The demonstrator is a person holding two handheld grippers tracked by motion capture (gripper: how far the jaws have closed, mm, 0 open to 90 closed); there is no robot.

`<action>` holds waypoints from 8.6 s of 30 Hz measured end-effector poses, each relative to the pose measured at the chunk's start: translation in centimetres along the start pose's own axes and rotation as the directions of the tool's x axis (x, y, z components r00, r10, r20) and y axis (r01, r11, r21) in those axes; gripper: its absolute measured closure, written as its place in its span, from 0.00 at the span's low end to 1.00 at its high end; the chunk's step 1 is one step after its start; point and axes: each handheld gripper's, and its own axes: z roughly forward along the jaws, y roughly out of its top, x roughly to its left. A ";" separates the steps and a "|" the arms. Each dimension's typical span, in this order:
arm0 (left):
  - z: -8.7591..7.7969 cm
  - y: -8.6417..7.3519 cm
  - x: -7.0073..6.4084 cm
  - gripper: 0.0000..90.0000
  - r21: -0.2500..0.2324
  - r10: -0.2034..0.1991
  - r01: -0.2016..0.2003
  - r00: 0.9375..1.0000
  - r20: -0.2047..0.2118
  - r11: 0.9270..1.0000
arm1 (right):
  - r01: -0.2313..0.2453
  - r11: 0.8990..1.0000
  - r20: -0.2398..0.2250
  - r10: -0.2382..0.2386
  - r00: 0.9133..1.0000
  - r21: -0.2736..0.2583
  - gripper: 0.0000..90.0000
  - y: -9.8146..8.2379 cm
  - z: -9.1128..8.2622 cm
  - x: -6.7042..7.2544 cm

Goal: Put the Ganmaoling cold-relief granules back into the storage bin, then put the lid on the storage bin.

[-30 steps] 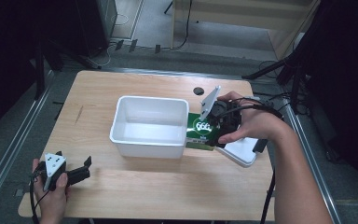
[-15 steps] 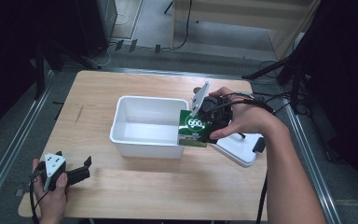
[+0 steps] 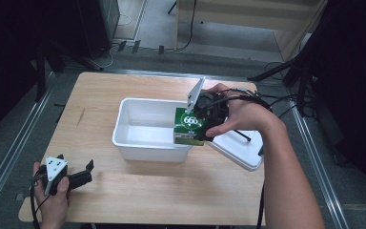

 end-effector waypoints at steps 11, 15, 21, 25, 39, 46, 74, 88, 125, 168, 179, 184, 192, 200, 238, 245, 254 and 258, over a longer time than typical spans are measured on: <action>0.0 0.0 0.1 0.00 0.000 -0.002 0.002 1.000 0.003 1.000 | 0.026 1.000 0.001 -0.026 1.000 0.006 0.18 1.8 0.9 -0.7; 0.0 0.0 0.1 0.00 0.000 -0.003 0.003 1.000 0.004 1.000 | 0.031 1.000 0.009 -0.031 0.999 0.004 0.18 2.4 1.2 -1.0; 0.0 0.0 0.1 0.00 -0.001 -0.005 0.005 1.000 0.005 1.000 | 0.033 0.999 0.012 -0.033 0.999 0.011 0.18 3.3 1.8 -1.3; 0.0 0.0 0.1 0.00 -0.001 -0.005 0.005 1.000 0.007 1.000 | 0.046 0.999 0.014 -0.046 0.999 0.007 0.18 3.7 2.5 -1.5; 0.0 0.0 0.1 0.00 -0.003 -0.007 0.007 1.000 0.007 1.000 | 0.051 0.999 0.016 -0.051 0.999 0.015 0.18 3.1 4.4 -2.0; 0.0 0.0 0.1 0.00 -0.002 -0.004 0.004 1.000 0.005 1.000 | 0.055 0.998 0.015 -0.055 0.998 0.008 0.18 2.8 5.1 -2.1; -0.1 0.0 0.1 0.00 -0.002 -0.003 0.003 1.000 0.004 1.000 | 0.057 0.996 -0.022 -0.055 0.998 0.073 0.17 2.3 10.6 -2.8; -0.1 0.0 0.1 0.00 -0.004 -0.003 0.003 1.000 0.003 1.000 | 0.031 0.990 -0.038 -0.026 0.999 0.135 0.17 1.9 12.1 -3.2; 0.0 0.0 0.0 0.00 0.000 0.001 -0.001 1.000 -0.003 1.000 | -0.038 0.999 0.026 0.037 0.999 0.033 0.14 0.3 8.7 -2.9; 0.0 0.0 -0.2 0.00 0.002 0.011 -0.011 1.000 -0.014 1.000 | -0.247 0.969 0.139 0.243 0.960 0.012 0.16 -9.8 3.0 -2.8; 0.0 0.0 -0.2 0.00 0.000 0.014 -0.014 1.000 -0.017 1.000 | -0.307 0.951 0.183 0.297 0.937 0.034 0.22 -12.3 3.7 -3.2; 0.0 0.0 -0.2 0.00 -0.002 0.010 -0.010 1.000 -0.017 1.000 | -0.332 0.943 0.214 0.318 0.924 0.035 0.24 -13.3 4.4 -3.3; -0.1 0.0 -0.2 0.00 0.001 0.011 -0.011 1.000 -0.017 1.000 | -0.364 0.929 0.212 0.344 0.915 0.062 0.29 -14.7 5.4 -3.6; -0.1 0.0 -0.2 0.00 0.003 0.014 -0.014 1.000 -0.018 1.000 | -0.423 0.899 0.173 0.402 0.899 0.110 0.47 -15.9 6.6 -4.4; -0.1 0.0 -0.1 0.00 0.000 0.003 -0.003 1.000 -0.012 1.000 | -0.479 0.852 0.310 0.406 0.860 0.212 0.94 -15.9 9.9 -5.0; -0.1 -0.1 -0.1 0.00 0.000 0.003 -0.003 1.000 -0.011 1.000 | -0.445 0.867 0.293 0.375 0.880 0.226 0.95 -15.9 9.7 -4.6; -0.1 0.0 -0.1 0.00 0.000 0.003 -0.003 1.000 -0.012 1.000 | -0.414 0.888 0.273 0.355 0.894 0.202 0.95 -16.4 8.3 -4.2; -0.1 0.0 -0.1 0.00 0.000 0.003 -0.003 1.000 -0.013 1.000 | -0.412 0.894 0.262 0.361 0.895 0.176 0.95 -16.6 7.2 -4.0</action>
